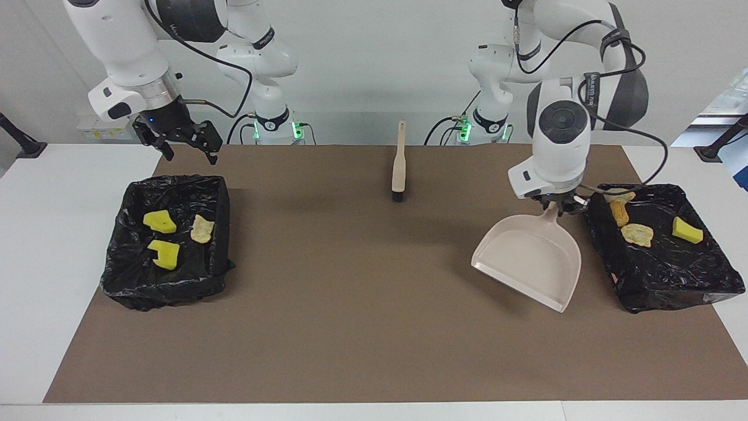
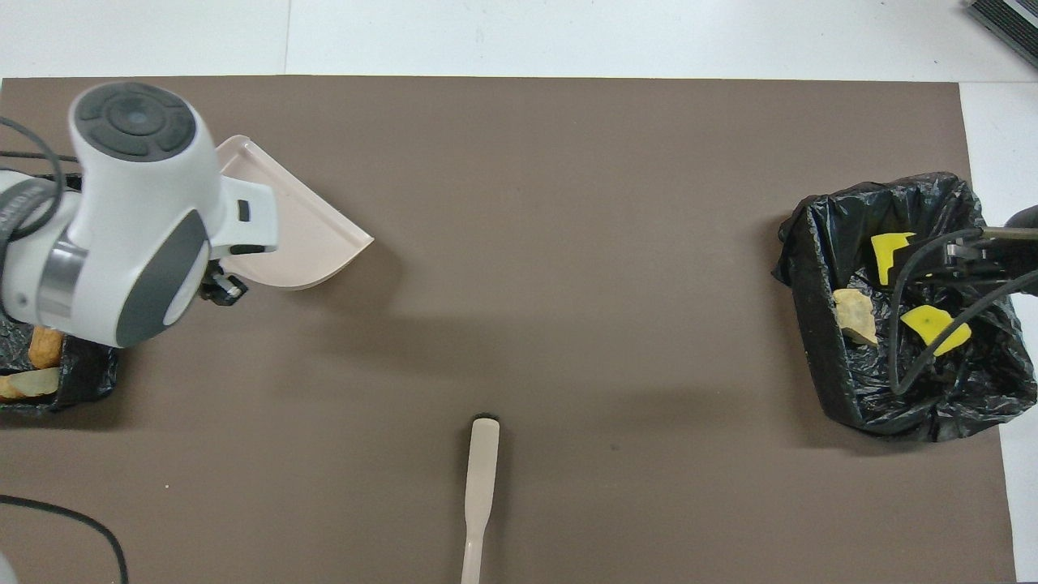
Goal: Sweep and dump trash in bin
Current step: 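Bring the dustpan back and set it on the mat, left gripper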
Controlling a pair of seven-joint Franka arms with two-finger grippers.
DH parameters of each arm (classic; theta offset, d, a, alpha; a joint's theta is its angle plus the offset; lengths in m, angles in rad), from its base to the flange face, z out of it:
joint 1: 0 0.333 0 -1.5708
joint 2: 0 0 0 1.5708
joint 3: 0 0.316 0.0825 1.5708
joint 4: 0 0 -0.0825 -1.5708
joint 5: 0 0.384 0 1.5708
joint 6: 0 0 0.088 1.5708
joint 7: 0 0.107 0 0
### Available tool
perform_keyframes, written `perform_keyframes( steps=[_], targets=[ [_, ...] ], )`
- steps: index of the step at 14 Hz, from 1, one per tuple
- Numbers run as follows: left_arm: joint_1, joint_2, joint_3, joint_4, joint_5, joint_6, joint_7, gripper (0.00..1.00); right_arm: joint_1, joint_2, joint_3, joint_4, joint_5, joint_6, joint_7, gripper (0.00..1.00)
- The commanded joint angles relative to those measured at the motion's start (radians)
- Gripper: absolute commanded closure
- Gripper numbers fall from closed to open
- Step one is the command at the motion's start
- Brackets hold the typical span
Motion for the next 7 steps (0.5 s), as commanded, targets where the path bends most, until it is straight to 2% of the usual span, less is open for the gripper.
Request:
perform_keyframes(
  steps=[1,3,7],
  targets=[
    [-0.086,0.034,0.021,0.013,-0.118,0.069,-0.26,1.0,-0.009,-0.007,0.001,-0.001,0.016,-0.01,0.013,0.0],
    [-0.158,0.08,0.023,0.044,-0.21,0.098,-0.459,1.0,-0.009,-0.007,0.001,-0.001,0.016,-0.01,0.013,0.0],
    [-0.229,0.116,0.021,0.064,-0.296,0.184,-0.6,1.0,-0.007,-0.007,0.001,-0.001,0.016,-0.01,0.013,0.0]
  ],
)
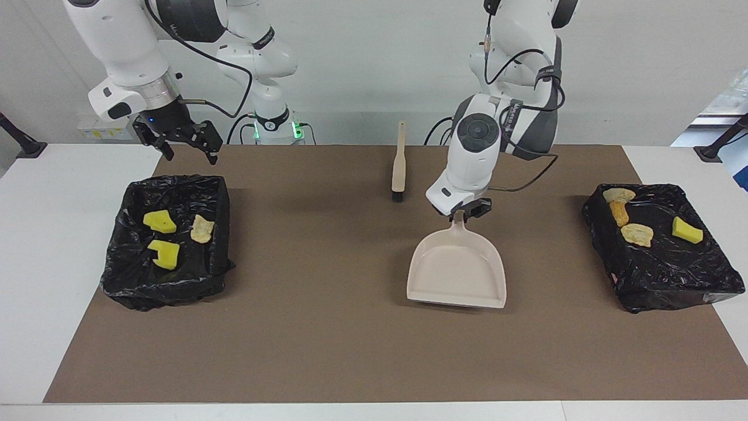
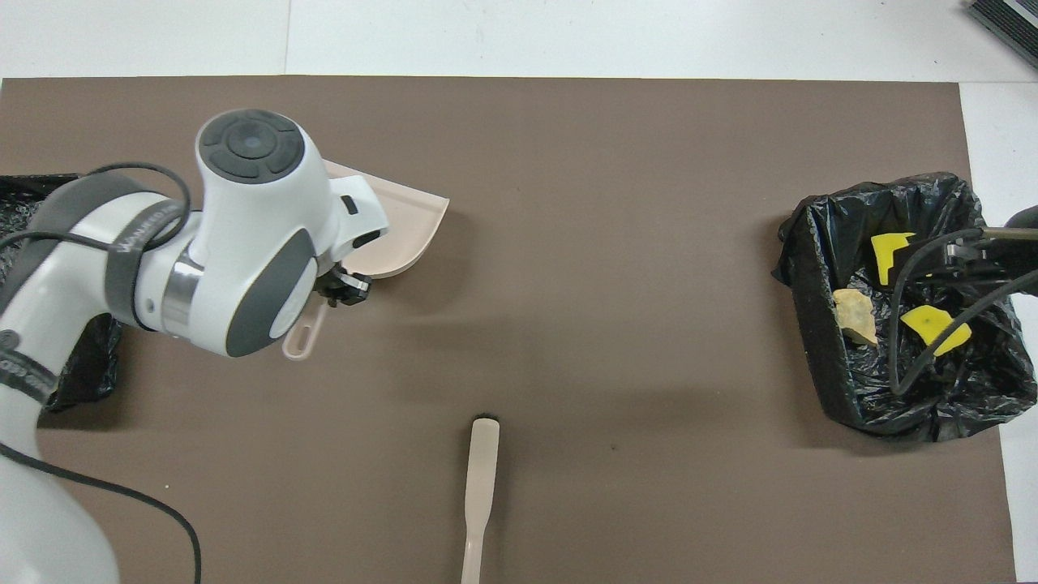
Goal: Sweep and dump trash in bin
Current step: 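Bring the dustpan back and set it on the mat, left gripper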
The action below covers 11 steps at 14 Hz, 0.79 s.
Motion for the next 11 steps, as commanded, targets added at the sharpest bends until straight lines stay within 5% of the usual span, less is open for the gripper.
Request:
perform_keyframes(
  steps=[1,7,11],
  targets=[
    [-0.032,0.02,0.021,0.031,-0.048,0.086,-0.037,1.0,-0.009,-0.007,0.001,-0.001,0.016,-0.01,0.013,0.0],
    [-0.098,0.115,0.023,0.034,-0.089,0.162,-0.155,1.0,-0.009,-0.007,0.001,-0.001,0.016,-0.01,0.013,0.0],
    [-0.115,0.112,0.023,0.026,-0.09,0.205,-0.184,1.0,-0.009,-0.007,0.001,-0.001,0.016,-0.01,0.013,0.0]
  ],
)
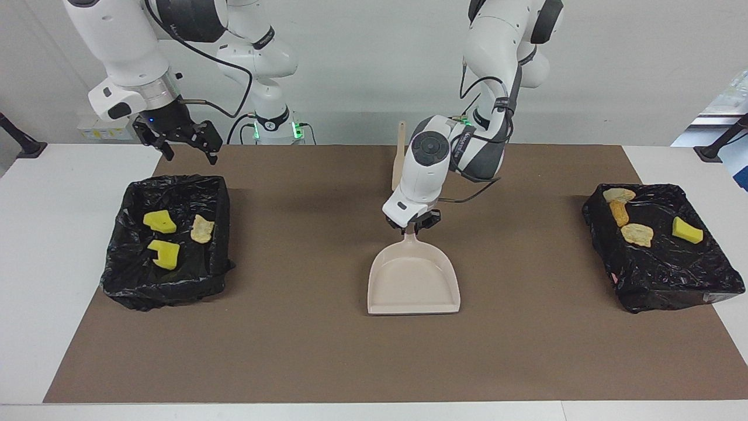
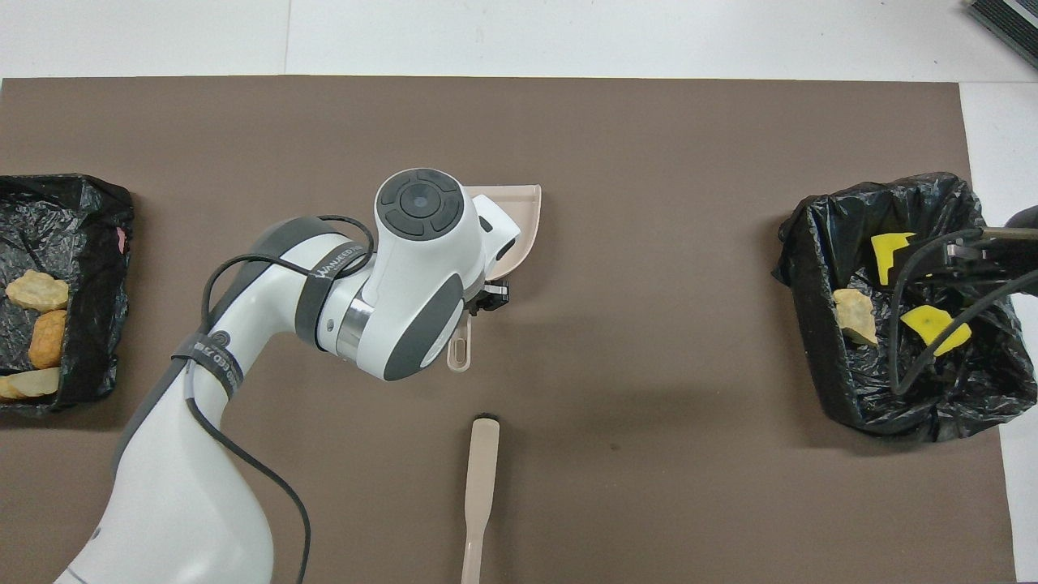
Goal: Sweep and dump trash in bin
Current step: 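Bring the dustpan back and set it on the mat, left gripper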
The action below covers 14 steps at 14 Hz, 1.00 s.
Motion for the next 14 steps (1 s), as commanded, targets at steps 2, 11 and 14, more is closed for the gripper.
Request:
perform_keyframes(
  steps=[2,11,14],
  targets=[
    [-0.016,-0.001,0.021,0.02,-0.01,-0.017,-0.013,0.32,-0.007,-0.007,0.001,-0.001,0.016,-0.01,0.013,0.0],
    [0.127,-0.297,0.05,-0.025,0.025,-0.246,0.146,0.0,-0.007,-0.009,0.001,-0.001,0.016,-0.01,0.013,0.0],
    [0.275,-0.386,0.05,-0.015,0.026,-0.267,0.35,0.0,-0.009,-0.007,0.001,-0.001,0.016,-0.01,0.013,0.0]
  ],
)
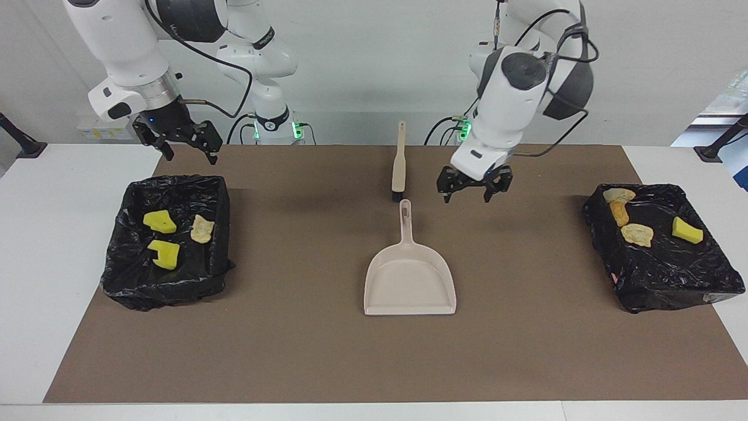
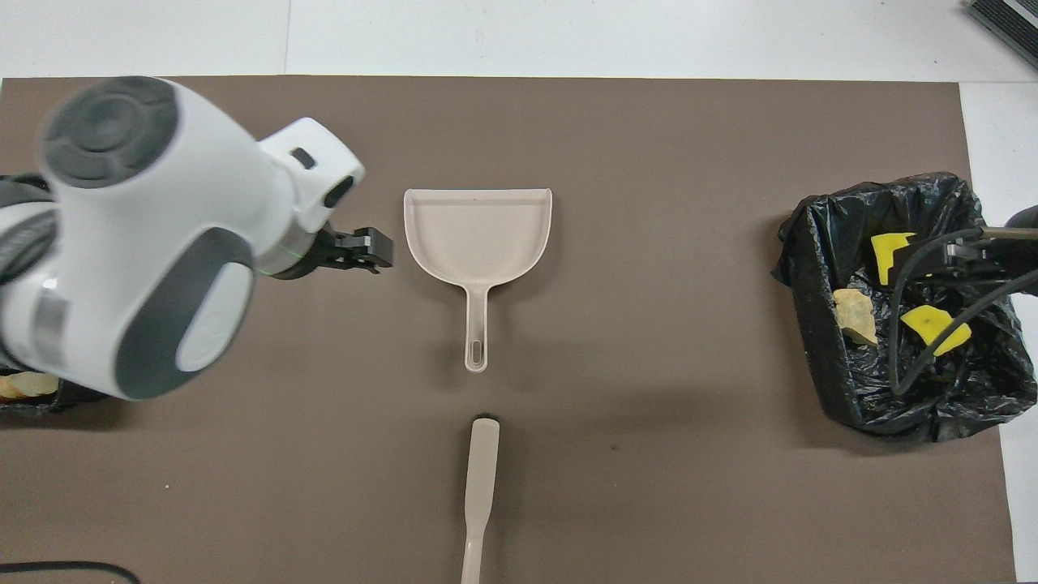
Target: Sweep and dump trash in bin
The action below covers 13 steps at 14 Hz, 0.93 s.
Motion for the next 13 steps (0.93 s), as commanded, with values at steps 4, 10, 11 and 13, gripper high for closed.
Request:
perform_keyframes(
  steps=[4,10,11,13],
  targets=[
    [0.236,-0.126,-0.004,0.021,0.017,-0.134,0.363,0.0,-0.009,-0.007,0.001,-0.001,0.016,-0.01,0.013,0.0],
    [0.356,-0.043,-0.009,0.277,0.018,-0.367,0.47,0.0,-0.009,-0.007,0.001,-0.001,0.016,-0.01,0.013,0.0],
    [0.356,-0.045,-0.01,0.276,0.018,-0.367,0.468,0.0,-0.009,-0.007,0.001,-0.001,0.016,-0.01,0.013,0.0],
    [0.357,-0.072,-0.007,0.255,0.012,-0.356,0.479,0.0,-0.007,-0.009,0.001,-0.001,0.016,-0.01,0.013,0.0]
  ],
)
